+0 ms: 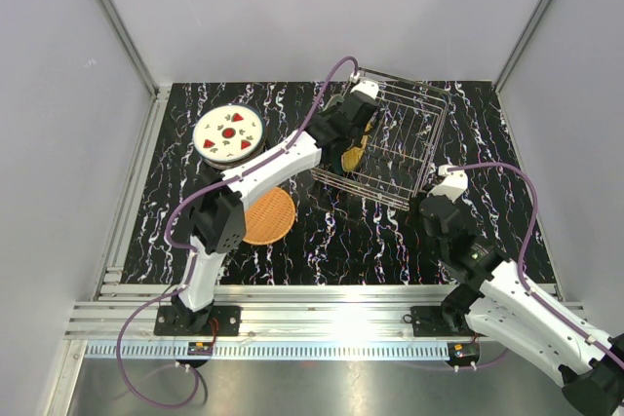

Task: Load the plates into the dish rack
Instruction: Insert the plate into the dish rack

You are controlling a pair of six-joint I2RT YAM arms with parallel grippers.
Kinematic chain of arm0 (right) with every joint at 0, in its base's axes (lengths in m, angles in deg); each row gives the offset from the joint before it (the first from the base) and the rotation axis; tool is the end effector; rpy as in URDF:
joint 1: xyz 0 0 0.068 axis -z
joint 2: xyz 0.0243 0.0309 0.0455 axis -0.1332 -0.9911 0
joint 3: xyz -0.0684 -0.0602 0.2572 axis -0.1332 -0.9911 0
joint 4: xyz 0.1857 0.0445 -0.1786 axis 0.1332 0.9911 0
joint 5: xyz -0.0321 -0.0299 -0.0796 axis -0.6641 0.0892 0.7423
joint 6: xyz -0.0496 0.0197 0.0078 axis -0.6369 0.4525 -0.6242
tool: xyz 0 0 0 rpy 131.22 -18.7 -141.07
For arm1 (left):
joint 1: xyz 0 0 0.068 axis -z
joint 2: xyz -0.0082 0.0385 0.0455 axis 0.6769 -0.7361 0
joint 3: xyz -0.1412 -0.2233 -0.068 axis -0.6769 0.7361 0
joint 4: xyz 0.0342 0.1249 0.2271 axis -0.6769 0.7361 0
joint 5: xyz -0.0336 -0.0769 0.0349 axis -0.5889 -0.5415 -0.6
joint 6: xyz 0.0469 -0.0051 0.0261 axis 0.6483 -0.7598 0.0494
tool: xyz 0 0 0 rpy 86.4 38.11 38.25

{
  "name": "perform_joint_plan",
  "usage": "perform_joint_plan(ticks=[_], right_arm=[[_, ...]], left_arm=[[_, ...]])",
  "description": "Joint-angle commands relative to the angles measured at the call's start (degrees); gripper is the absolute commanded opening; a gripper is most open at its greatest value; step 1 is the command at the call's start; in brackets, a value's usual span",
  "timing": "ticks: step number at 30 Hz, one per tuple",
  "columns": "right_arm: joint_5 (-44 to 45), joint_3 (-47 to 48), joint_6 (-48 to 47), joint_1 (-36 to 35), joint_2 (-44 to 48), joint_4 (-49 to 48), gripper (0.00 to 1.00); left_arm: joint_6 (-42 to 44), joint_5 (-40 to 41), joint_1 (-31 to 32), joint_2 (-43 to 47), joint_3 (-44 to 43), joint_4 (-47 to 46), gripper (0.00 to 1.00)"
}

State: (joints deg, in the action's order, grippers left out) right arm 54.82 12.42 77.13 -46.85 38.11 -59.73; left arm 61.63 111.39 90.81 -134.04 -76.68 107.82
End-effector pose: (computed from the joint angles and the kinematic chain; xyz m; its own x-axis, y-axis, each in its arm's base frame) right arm 0.1342 0.0840 0.2548 -0.3863 0.2153 -0.8969 0.0484 0.9758 0.2134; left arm 0.3326 -0.3495 0.3084 -0.5078 0.2515 -0.8239 0.3470 0.9351 0.0715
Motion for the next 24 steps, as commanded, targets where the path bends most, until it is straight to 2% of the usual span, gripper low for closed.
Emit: perform_joint_plan(ticks=[1, 19, 21, 22, 24], right_arm=[[0.8, 0.0, -0.4, 0.6, 0.2, -2.4, 0.04], [-0.1, -0.1, -0.3, 0.6, -0.5, -2.6, 0.05], [-0.3, -0.1, -0.3, 0.6, -0.7, -2.7, 0.06], [-0.3, 0.0, -0.3, 0.7, -0.7, -2.7, 0.06], [-0.3, 0.0, -0.4, 0.7, -0.9, -2.8, 0.06]], left_arm=[[-3.0, -3.9, 0.6, 0.5, -5.4, -3.5, 0.00], [-6.1, -4.4, 0.3, -3.4, -5.6, -4.5, 0.00], [-5.9, -4.2, 0.2, -3.6, -5.0, -5.0, 0.04], [-5.9, -4.0, 0.0, -3.5, -4.8, -5.0, 0.13], [-5.8, -3.9, 0.0, -3.5, -4.1, -5.0, 0.18]])
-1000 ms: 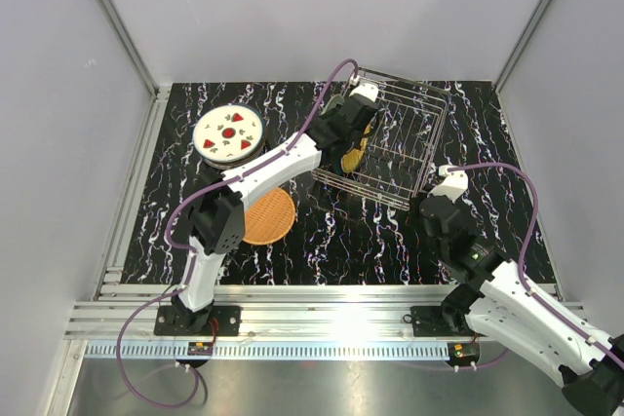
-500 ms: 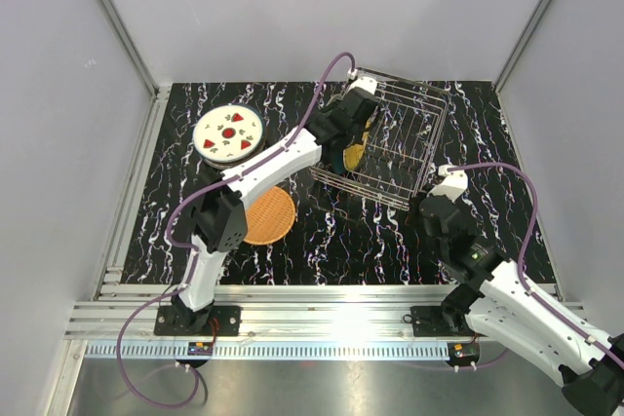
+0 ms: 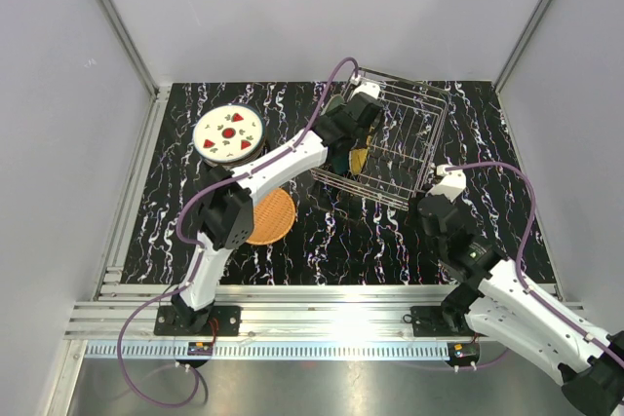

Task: Load the plates into the dish rack
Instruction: Insert the plate into the dish rack

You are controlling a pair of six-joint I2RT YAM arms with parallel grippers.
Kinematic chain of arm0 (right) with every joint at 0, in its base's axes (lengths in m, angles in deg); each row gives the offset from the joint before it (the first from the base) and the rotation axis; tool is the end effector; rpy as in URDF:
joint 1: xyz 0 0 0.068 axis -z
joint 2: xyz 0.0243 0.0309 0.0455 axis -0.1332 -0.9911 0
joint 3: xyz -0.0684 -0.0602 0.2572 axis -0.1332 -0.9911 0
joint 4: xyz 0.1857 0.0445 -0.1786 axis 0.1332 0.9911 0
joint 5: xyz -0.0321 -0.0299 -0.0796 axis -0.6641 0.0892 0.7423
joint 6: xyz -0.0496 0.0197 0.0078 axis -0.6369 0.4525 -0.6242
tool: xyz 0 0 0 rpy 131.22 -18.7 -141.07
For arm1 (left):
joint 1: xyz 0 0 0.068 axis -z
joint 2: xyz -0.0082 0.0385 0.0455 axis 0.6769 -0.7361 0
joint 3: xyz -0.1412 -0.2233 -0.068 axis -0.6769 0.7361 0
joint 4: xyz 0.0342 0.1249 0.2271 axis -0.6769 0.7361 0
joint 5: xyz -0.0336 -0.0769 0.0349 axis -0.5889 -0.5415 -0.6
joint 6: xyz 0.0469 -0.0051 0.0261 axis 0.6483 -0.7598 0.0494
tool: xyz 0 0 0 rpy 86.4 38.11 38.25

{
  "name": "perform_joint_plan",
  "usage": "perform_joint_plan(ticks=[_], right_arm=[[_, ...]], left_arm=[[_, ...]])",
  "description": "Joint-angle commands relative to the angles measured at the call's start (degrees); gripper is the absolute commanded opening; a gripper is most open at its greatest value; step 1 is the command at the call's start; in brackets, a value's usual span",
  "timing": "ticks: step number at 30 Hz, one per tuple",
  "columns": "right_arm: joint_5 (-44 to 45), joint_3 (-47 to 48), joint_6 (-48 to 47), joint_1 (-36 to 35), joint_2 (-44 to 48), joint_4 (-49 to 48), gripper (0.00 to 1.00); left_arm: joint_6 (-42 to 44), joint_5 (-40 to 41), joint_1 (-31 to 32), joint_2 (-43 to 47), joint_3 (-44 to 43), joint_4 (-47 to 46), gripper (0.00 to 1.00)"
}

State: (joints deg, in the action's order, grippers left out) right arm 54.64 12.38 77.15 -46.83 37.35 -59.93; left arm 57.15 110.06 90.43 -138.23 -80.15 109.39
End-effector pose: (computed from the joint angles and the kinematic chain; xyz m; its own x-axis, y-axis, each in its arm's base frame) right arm 0.1358 0.0854 0.2530 -0.3949 0.2098 -0.8945 0.0481 0.9770 0.2080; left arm 0.3440 -0.3585 0.2917 -0.5620 0.2000 -0.8026 0.3174 0.9482 0.0141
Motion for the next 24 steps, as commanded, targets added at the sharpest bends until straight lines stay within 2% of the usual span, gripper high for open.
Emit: perform_joint_plan(ticks=[1, 2, 5, 14, 17, 24], right_arm=[[-0.2, 0.1, -0.4, 0.7, -0.2, -2.7, 0.07], [-0.2, 0.0, -0.4, 0.7, -0.3, -2.6, 0.07], [-0.3, 0.0, -0.4, 0.7, -0.6, -2.7, 0.08], [-0.4, 0.0, -0.4, 0.7, -0.8, -2.7, 0.08], [-0.4, 0.0, -0.3, 0.7, -0.8, -2.7, 0.08], [-0.7, -0.1, -0.4, 0.8, -0.7, -2.8, 0.09]], left_arm=[[-1.3, -2.6, 0.2, 0.8, -0.5, -6.6, 0.20], [-1.2, -2.4, 0.2, 1.0, -0.1, -6.7, 0.25], [-1.1, -2.2, 0.0, 1.6, 0.8, -7.0, 0.31], [1.1, 1.5, -0.1, 3.9, 3.1, -6.5, 0.31], [1.9, 2.2, 0.0, 4.4, 3.7, -6.5, 0.25], [2.8, 3.9, 0.0, 4.6, 4.9, -6.0, 0.33]])
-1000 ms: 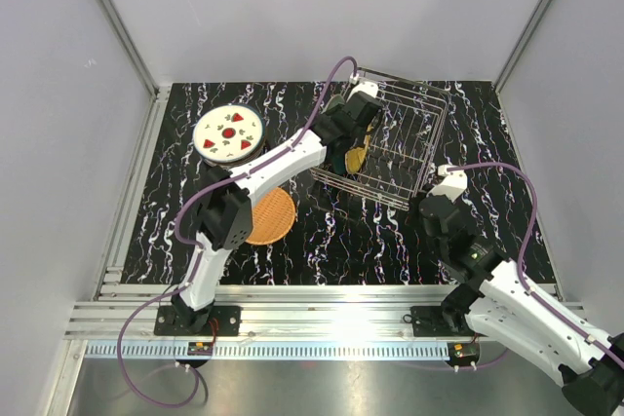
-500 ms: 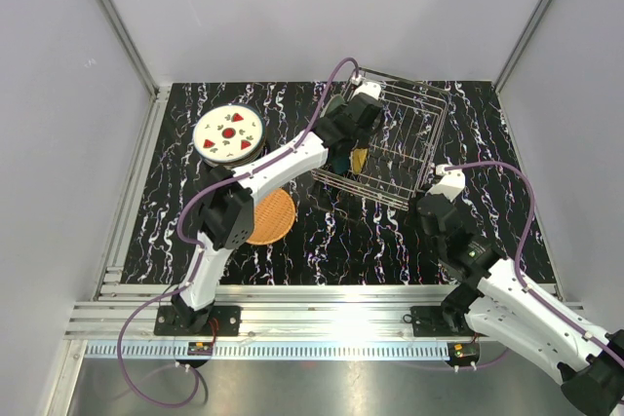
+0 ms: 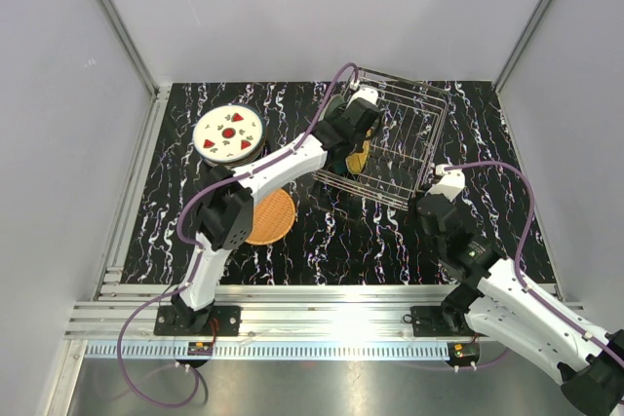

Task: Load the plates into the dish rack
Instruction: Insert the plate into the dish rack, then grab a plate with the left arm

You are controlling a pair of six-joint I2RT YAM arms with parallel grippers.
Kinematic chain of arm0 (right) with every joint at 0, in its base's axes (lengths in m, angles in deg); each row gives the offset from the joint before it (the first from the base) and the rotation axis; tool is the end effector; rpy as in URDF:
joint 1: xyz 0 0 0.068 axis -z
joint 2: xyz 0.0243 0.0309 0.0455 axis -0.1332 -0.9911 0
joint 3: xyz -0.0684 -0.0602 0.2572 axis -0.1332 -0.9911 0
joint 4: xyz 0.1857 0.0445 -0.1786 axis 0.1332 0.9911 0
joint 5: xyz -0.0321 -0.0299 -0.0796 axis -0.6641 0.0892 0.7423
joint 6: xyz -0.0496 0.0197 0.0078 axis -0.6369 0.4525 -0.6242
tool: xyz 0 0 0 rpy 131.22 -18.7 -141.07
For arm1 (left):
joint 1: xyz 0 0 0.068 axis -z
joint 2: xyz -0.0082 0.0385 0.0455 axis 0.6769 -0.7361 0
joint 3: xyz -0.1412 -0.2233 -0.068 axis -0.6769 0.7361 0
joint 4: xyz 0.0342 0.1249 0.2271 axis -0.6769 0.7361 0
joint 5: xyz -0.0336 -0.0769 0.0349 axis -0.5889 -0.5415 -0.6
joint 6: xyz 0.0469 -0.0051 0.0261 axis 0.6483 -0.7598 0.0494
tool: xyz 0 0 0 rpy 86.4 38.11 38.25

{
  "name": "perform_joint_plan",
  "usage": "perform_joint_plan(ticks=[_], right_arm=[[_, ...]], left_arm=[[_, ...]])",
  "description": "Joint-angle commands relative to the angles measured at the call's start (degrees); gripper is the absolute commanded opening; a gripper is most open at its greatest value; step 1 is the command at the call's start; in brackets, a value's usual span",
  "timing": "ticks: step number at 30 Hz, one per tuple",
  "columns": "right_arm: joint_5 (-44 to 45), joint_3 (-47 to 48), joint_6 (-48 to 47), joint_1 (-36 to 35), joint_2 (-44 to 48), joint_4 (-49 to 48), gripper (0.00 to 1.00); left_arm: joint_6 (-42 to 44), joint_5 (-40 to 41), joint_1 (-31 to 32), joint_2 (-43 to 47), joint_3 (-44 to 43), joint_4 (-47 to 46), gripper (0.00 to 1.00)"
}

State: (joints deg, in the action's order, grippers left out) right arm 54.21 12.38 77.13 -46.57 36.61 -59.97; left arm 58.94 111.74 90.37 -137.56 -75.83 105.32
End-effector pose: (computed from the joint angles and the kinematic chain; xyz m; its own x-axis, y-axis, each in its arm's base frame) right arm 0.1375 0.0861 0.2512 -0.4058 0.2043 -0.8908 0.0483 0.9781 0.2023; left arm 0.3443 -0.3566 0.2782 -0.5418 0.2227 -0.8105 0.3118 0.9487 0.0522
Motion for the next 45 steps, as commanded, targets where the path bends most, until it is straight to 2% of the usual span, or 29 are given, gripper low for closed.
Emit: perform_joint_plan(ticks=[1, 8, 11, 16, 29, 33, 37, 41, 42, 44, 45], right_arm=[[-0.2, 0.0, -0.4, 0.5, 0.1, -2.9, 0.08], [-0.6, -0.1, -0.4, 0.5, -0.3, -3.1, 0.09], [-0.6, -0.1, -0.5, 0.5, -0.5, -3.2, 0.09], [-1.0, 0.0, -0.6, 0.5, -0.6, -3.1, 0.11], [-1.4, -0.2, -0.6, 0.6, -0.5, -3.0, 0.24], [-2.0, -0.2, -0.6, 0.6, -0.7, -3.1, 0.29], [-3.0, -0.3, -0.8, 0.6, -1.0, -3.4, 0.32], [-4.1, -0.5, -1.0, 0.7, -1.4, -4.2, 0.34], [-4.6, -0.5, -1.2, 0.7, -1.6, -4.5, 0.34], [-5.1, -0.4, -1.3, 0.7, -2.1, -4.5, 0.35], [-5.2, -0.3, -1.3, 0.7, -2.3, -4.6, 0.35]], left_arm=[[1.1, 2.2, 0.0, 3.9, 0.7, -1.8, 0.33], [1.7, 3.3, 0.0, 4.2, 2.0, -1.8, 0.35], [2.1, 3.9, 0.0, 4.6, 2.2, -1.7, 0.40], [2.0, 2.7, 0.0, 6.4, 2.5, -2.1, 0.55], [1.3, -0.7, 0.8, 18.5, 4.6, -3.3, 0.65], [1.5, -1.8, 0.9, 26.2, 11.7, -5.8, 0.66], [-0.4, 3.2, 0.9, 36.0, 25.8, -7.3, 0.68], [-5.8, 6.4, 0.2, 48.4, 39.3, -6.9, 0.74], [-9.4, 6.5, -1.0, 50.2, 44.3, -6.7, 0.75], [-14.9, 4.7, -3.1, 55.0, 49.2, -5.4, 0.78], [-16.8, 3.8, -6.1, 56.3, 54.1, -5.2, 0.78]])
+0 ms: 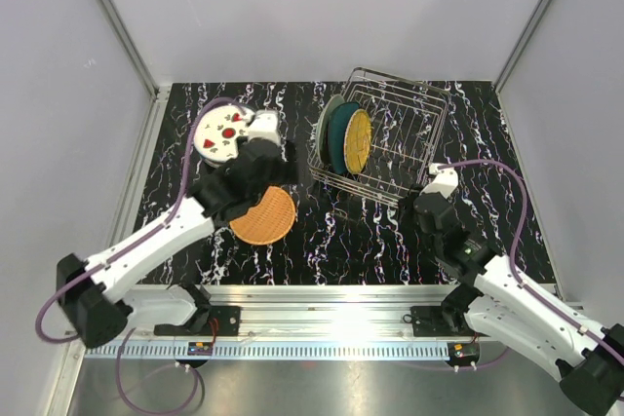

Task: Load the plates into the dish rack
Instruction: Grab a plate with the left arm

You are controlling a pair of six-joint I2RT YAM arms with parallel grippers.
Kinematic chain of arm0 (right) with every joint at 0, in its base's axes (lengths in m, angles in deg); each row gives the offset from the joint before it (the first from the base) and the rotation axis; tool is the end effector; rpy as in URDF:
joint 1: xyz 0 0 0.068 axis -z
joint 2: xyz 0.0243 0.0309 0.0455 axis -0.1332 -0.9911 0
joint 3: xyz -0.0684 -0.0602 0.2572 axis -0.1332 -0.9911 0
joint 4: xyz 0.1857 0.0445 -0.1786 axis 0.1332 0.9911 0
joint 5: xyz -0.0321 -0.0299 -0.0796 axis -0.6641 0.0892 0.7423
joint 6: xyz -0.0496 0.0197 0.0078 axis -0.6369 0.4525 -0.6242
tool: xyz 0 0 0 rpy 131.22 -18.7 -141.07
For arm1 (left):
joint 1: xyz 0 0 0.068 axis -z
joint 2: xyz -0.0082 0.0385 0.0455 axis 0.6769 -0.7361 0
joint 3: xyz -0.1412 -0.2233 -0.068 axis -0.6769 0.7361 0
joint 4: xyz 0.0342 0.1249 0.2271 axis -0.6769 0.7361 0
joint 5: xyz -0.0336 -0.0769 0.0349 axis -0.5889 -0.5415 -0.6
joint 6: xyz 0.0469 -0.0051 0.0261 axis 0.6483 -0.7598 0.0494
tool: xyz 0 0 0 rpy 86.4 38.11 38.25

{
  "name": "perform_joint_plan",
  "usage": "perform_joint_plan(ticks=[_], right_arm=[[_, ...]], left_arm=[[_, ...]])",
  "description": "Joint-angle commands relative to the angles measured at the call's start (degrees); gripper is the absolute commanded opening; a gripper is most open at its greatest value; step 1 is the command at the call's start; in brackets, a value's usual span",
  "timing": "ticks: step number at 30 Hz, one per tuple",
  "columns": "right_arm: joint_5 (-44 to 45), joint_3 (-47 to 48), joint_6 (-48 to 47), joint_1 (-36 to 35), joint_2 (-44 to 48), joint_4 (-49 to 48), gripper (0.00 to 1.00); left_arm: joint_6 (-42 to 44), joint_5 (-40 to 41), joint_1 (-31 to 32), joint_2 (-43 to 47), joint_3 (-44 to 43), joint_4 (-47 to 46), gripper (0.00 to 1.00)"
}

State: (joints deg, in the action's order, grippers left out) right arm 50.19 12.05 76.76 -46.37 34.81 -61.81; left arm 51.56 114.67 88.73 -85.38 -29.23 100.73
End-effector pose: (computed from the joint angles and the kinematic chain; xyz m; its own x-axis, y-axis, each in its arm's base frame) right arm 0.1418 0.0916 0.2469 -0.4399 0.1942 -0.8768 -0.0056 0.9757 0.2189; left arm 0.2011 -0.1848 0.3450 -0.4582 -0.0310 -0.8883 0.1839 0.9744 -0.1289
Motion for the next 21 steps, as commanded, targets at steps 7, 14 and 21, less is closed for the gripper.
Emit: perform_joint_plan(ticks=[7, 14, 21], right_arm=[[-3.3, 0.3, -1.5, 0.5, -2.4, -3.2, 0.37], [-5.3, 0.2, -1.7, 0.5, -3.3, -3.9, 0.40], [-5.7, 0.7, -2.0, 0.6, -5.1, -4.1, 0.44]], left_arm=[[-22.3, -7.4, -14.1, 13.2, 25.2, -4.4, 0.84], [-29.5, -5.9, -20.0, 14.0, 31.1, -1.2, 0.96], [-30.8, -17.6, -27.9, 11.6, 38.5, -10.6, 0.97]])
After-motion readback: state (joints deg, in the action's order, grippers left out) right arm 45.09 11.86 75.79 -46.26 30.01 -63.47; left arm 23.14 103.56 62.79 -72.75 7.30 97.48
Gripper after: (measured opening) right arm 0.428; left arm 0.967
